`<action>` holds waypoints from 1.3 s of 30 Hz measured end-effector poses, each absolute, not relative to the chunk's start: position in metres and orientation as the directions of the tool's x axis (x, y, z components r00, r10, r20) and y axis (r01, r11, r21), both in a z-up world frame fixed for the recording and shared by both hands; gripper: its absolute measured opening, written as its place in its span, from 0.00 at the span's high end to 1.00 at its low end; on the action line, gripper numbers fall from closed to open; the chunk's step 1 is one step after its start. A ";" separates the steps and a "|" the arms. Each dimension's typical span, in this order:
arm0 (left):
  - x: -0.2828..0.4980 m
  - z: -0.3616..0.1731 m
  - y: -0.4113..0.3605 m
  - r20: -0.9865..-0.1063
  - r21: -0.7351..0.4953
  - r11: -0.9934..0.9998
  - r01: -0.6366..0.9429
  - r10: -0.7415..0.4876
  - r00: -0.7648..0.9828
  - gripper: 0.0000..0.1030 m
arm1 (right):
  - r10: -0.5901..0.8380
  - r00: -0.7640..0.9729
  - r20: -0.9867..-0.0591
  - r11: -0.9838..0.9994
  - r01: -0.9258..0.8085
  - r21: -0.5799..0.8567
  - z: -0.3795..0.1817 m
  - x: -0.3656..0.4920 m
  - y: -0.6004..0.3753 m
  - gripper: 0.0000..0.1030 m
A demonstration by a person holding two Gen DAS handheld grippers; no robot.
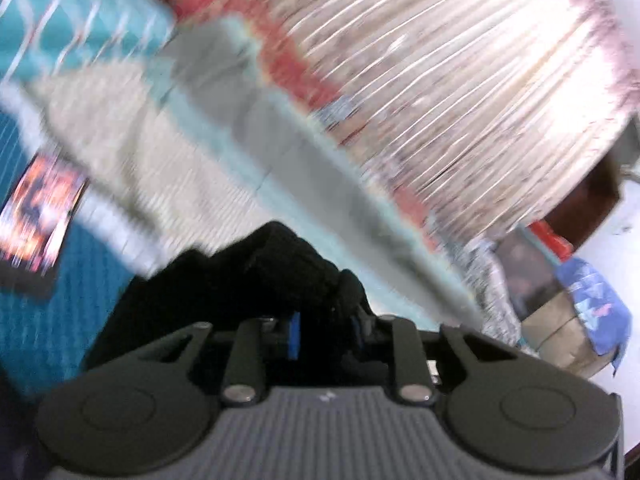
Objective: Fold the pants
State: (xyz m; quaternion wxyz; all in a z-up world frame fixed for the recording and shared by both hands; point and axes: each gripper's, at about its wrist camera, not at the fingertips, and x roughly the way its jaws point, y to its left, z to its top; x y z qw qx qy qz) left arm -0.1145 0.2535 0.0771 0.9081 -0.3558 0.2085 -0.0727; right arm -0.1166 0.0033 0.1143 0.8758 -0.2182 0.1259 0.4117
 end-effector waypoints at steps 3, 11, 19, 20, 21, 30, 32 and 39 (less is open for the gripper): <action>-0.124 0.061 0.254 -0.317 -0.612 0.790 -0.035 -0.205 0.926 0.77 | 0.673 0.625 -0.396 0.531 -0.781 -0.330 0.106 -0.125 0.010 0.89; -0.151 -0.016 0.284 -0.519 -0.680 0.685 -0.262 -0.197 0.832 0.72 | 0.630 0.322 -0.707 0.288 -0.942 -0.173 0.048 -0.141 0.032 0.46; -0.171 0.018 0.304 -0.482 -0.693 0.668 -0.272 -0.148 0.864 0.45 | 0.754 0.183 -0.631 0.342 -0.930 0.138 0.093 -0.108 -0.007 0.45; -0.176 0.023 0.309 -0.458 -0.718 0.644 -0.264 -0.151 0.876 0.45 | 0.767 0.191 -0.613 0.363 -0.916 0.168 0.098 -0.103 -0.013 0.45; -0.178 0.028 0.313 -0.437 -0.738 0.623 -0.259 -0.148 0.887 0.45 | 0.774 0.203 -0.600 0.388 -0.901 0.195 0.102 -0.096 -0.016 0.45; -0.114 0.061 0.274 -0.382 -0.696 0.712 -0.094 -0.256 0.888 0.45 | 0.713 0.208 -0.670 0.561 -0.742 0.367 0.074 -0.059 0.000 0.73; -0.093 0.054 0.256 -0.435 -0.662 0.742 -0.102 -0.270 0.859 0.46 | 0.672 0.112 -0.732 0.534 -0.758 0.374 0.052 -0.066 0.020 0.70; -0.067 0.028 0.234 -0.547 -0.555 0.821 -0.135 -0.238 0.803 0.52 | 0.745 0.152 -0.650 0.492 -0.783 0.380 0.077 -0.072 -0.010 0.68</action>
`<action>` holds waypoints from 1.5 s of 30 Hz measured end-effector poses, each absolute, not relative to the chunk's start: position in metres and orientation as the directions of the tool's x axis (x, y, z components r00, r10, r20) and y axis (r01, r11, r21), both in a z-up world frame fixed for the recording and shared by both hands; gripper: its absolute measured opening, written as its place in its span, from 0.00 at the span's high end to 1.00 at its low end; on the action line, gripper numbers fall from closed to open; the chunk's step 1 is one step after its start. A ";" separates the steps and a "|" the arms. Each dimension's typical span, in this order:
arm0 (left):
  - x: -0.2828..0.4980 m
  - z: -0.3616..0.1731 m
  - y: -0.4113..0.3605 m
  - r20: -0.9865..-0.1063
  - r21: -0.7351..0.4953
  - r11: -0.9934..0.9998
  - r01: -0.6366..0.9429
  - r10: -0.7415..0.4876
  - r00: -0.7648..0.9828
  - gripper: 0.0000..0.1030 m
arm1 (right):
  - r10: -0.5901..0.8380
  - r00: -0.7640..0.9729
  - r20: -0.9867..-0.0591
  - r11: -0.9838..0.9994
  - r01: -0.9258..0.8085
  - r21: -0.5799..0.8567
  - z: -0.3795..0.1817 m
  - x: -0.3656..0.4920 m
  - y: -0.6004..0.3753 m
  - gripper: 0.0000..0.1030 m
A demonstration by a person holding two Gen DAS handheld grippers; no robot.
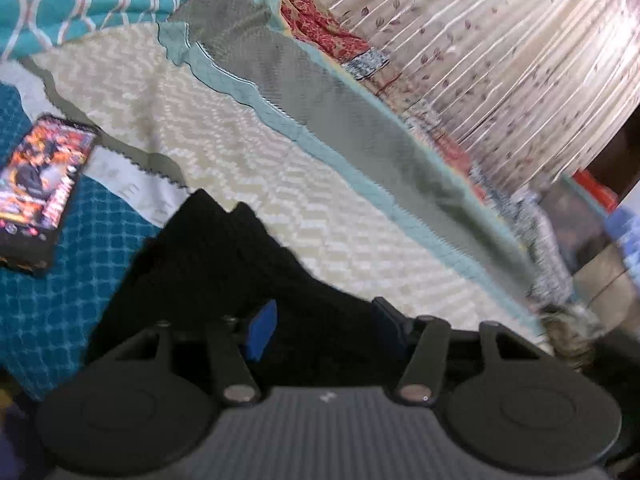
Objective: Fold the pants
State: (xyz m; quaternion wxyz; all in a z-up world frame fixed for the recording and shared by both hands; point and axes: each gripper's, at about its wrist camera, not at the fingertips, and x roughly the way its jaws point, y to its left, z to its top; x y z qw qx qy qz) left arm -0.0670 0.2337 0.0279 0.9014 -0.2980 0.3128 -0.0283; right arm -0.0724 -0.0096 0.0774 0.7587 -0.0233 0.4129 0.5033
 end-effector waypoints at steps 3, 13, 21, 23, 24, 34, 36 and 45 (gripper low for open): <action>-0.066 0.016 0.239 -0.616 -0.502 0.843 -0.194 -0.191 0.764 0.75 | 0.752 0.213 -0.624 0.534 -0.752 0.387 0.083 -0.067 -0.036 0.68; -0.073 0.012 0.255 -0.659 -0.517 0.815 -0.263 -0.182 0.730 0.94 | 0.693 0.184 -0.697 0.646 -0.588 0.487 0.034 -0.072 -0.103 0.69; -0.083 0.055 0.233 -0.627 -0.440 0.864 -0.245 -0.101 0.773 0.63 | 0.765 0.241 -0.598 0.602 -0.597 0.530 0.060 -0.079 -0.133 0.67; -0.086 0.072 0.222 -0.593 -0.396 0.894 -0.210 -0.075 0.802 0.57 | 0.765 0.295 -0.572 0.619 -0.582 0.528 0.070 -0.075 -0.146 0.67; -0.086 0.078 0.216 -0.582 -0.387 0.903 -0.187 -0.082 0.809 0.57 | 0.761 0.322 -0.564 0.630 -0.573 0.523 0.073 -0.073 -0.152 0.67; -0.050 0.041 0.150 -0.722 -0.226 0.969 -0.103 -0.096 0.686 0.53 | 0.648 0.423 -0.634 0.761 -0.394 0.515 0.038 -0.063 -0.198 0.68; -0.044 0.019 0.143 -0.778 -0.141 0.985 -0.103 -0.046 0.627 0.54 | 0.623 0.411 -0.665 0.782 -0.347 0.518 0.017 -0.063 -0.202 0.73; -0.052 0.021 0.131 -0.771 -0.075 0.992 -0.105 0.009 0.637 0.54 | 0.668 0.423 -0.613 0.743 -0.330 0.582 0.016 -0.065 -0.209 0.72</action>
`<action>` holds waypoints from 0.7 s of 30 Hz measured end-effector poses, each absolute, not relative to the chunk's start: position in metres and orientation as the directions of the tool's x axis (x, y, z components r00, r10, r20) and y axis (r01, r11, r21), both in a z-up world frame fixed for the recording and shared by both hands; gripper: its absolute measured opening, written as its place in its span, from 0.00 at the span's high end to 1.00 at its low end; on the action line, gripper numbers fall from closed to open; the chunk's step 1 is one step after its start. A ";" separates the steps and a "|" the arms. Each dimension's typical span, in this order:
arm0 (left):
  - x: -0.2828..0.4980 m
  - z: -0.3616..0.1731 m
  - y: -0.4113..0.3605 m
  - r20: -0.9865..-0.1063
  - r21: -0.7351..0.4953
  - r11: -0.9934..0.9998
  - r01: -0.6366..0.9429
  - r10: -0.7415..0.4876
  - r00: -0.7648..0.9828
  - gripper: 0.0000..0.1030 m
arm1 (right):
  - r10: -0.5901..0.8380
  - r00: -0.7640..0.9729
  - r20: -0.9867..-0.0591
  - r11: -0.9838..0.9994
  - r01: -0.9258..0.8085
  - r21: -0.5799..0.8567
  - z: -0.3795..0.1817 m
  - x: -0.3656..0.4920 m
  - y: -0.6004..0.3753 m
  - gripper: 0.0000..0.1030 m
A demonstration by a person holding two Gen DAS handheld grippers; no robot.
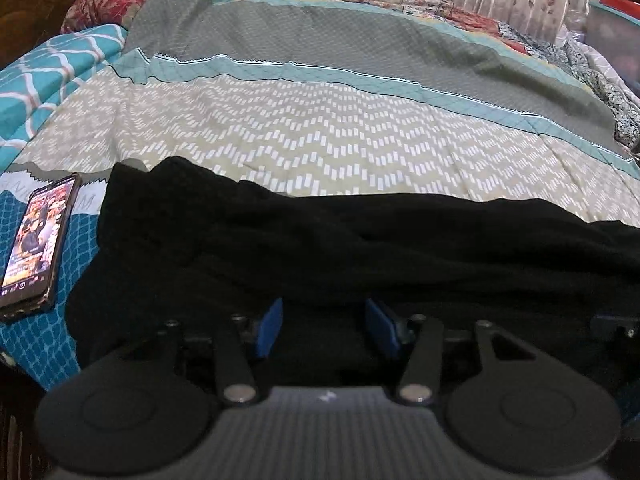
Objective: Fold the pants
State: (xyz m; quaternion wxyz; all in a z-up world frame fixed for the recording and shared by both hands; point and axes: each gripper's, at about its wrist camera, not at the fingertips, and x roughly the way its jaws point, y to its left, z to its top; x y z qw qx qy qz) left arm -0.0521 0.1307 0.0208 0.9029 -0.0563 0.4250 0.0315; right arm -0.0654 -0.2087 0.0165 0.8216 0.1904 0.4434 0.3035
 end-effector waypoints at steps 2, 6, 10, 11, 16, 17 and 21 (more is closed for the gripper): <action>-0.053 0.028 0.131 -0.773 -0.087 0.989 -0.117 0.006 0.634 0.52 | 0.678 0.414 -0.608 0.735 -0.339 0.588 0.022 -0.065 -0.211 0.71; -0.064 0.052 0.126 -0.714 -0.183 0.981 -0.068 -0.085 0.695 0.51 | 0.668 0.503 -0.549 0.744 -0.437 0.504 0.054 -0.065 -0.222 0.68; -0.073 0.067 0.091 -0.655 -0.208 0.971 0.118 -0.227 0.720 0.50 | 0.561 0.602 -0.568 0.828 -0.409 0.385 0.075 -0.035 -0.237 0.67; -0.073 0.066 0.082 -0.655 -0.213 0.964 0.157 -0.260 0.709 0.50 | 0.546 0.606 -0.578 0.838 -0.406 0.365 0.074 -0.025 -0.237 0.66; -0.067 0.031 0.045 -0.752 -0.218 0.935 0.278 -0.343 0.563 0.52 | 0.509 0.526 -0.681 0.844 -0.458 0.278 0.047 0.013 -0.211 0.51; -0.064 0.021 0.043 -0.784 -0.234 0.931 0.279 -0.351 0.512 0.53 | 0.511 0.493 -0.704 0.837 -0.473 0.276 0.039 0.017 -0.202 0.57; -0.061 0.015 0.054 -0.794 -0.273 0.928 0.255 -0.367 0.485 0.58 | 0.417 0.559 -0.716 0.860 -0.497 0.112 0.031 0.016 -0.180 0.95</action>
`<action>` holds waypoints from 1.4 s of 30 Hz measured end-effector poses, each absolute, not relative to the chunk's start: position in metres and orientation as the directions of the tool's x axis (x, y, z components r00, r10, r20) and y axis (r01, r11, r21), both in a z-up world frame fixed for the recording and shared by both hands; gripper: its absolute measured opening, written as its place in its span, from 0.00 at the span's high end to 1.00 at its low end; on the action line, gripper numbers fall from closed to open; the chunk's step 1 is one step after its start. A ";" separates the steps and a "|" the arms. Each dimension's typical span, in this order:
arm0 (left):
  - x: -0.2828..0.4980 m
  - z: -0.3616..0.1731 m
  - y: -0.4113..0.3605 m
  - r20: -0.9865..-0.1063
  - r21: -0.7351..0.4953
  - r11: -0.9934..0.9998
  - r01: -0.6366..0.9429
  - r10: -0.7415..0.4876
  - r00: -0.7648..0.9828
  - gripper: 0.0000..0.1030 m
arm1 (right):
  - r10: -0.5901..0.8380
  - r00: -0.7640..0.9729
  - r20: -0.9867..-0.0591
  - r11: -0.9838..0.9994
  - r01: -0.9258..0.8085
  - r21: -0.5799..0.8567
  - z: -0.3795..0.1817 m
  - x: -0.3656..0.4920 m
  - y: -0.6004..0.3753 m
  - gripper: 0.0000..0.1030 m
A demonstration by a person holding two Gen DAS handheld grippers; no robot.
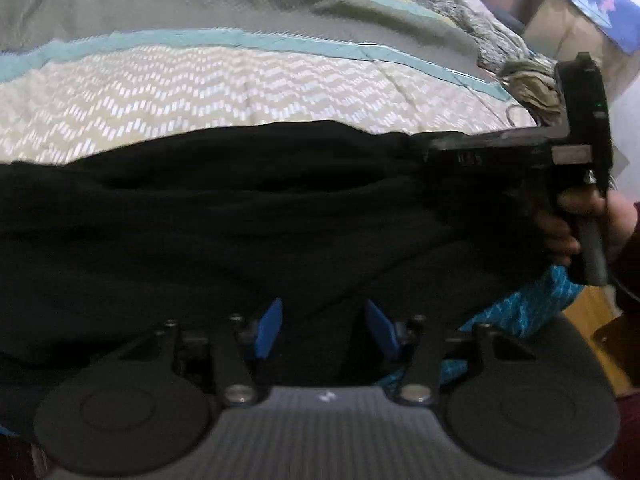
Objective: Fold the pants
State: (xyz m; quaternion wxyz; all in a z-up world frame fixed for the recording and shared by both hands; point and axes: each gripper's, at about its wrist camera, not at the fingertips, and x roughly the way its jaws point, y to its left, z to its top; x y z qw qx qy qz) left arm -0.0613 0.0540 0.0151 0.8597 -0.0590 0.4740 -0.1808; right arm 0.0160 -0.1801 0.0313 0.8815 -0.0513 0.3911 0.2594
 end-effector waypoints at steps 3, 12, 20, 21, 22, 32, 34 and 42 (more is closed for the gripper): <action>-0.063 0.014 0.053 -0.794 -0.272 0.928 0.256 -0.367 0.486 0.58 | 0.362 0.623 -0.693 0.927 -0.319 0.198 0.033 0.043 -0.201 0.94; -0.069 0.038 0.063 -0.744 -0.281 0.921 0.269 -0.386 0.545 0.48 | 0.401 0.679 -0.614 0.911 -0.365 0.192 0.057 -0.003 -0.223 0.76; -0.038 0.050 0.117 -0.733 -0.276 0.960 0.054 -0.246 0.634 0.48 | 0.417 0.661 -0.623 0.909 -0.306 0.284 0.045 -0.046 -0.261 0.76; -0.032 0.042 0.122 -0.766 -0.234 0.972 0.001 -0.185 0.615 0.48 | 0.401 0.654 -0.642 0.916 -0.281 0.285 0.039 -0.045 -0.263 0.76; -0.027 0.031 0.127 -0.807 -0.175 0.983 -0.055 -0.111 0.580 0.49 | 0.367 0.637 -0.678 0.930 -0.238 0.280 0.027 -0.041 -0.266 0.76; -0.033 0.051 0.117 -0.768 -0.262 0.965 -0.025 -0.193 0.610 0.46 | 0.370 0.751 -0.547 0.904 -0.154 0.399 0.053 -0.065 -0.323 0.71; -0.030 0.059 0.099 -0.747 -0.287 0.957 0.038 -0.248 0.616 0.45 | 0.322 0.779 -0.539 0.916 -0.112 0.386 0.053 -0.071 -0.340 0.69; -0.008 0.051 -0.008 -0.751 -0.294 0.916 0.274 -0.398 0.526 0.45 | 0.216 0.827 -0.519 0.915 0.014 0.403 0.056 -0.062 -0.389 0.69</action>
